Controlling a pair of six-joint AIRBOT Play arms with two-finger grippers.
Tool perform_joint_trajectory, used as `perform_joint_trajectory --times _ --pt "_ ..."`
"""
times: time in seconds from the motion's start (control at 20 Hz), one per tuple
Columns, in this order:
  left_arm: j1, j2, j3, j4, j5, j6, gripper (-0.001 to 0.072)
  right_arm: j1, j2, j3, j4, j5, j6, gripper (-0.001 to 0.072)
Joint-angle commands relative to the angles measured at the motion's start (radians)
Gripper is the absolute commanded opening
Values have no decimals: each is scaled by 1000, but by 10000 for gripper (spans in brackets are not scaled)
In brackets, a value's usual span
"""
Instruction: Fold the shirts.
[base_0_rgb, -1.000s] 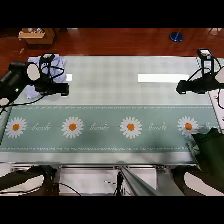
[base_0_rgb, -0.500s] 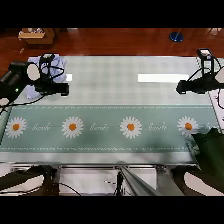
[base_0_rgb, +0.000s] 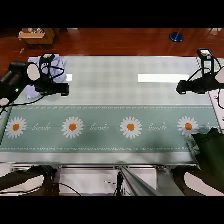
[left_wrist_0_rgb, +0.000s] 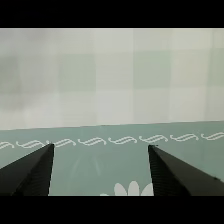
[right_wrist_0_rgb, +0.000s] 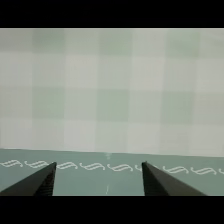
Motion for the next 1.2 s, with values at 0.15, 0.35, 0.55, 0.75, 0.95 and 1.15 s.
perform_joint_trajectory --times 0.15,0.35,0.55,0.75,0.95,1.15 --pt "0 -10 0 0 12 1 716 0 0 1 12 -76 0 615" --pt "18 -11 51 103 153 111 717 0 0 1 11 -81 0 615" --pt "142 -38 175 187 406 76 717 0 0 1 11 -81 0 614" --pt "262 -151 258 180 468 42 718 0 0 1 11 -81 0 613" --pt "300 -277 264 126 470 42 717 0 0 1 11 -80 0 612" --pt "299 -378 264 71 472 42 718 0 0 0 11 -80 0 612"
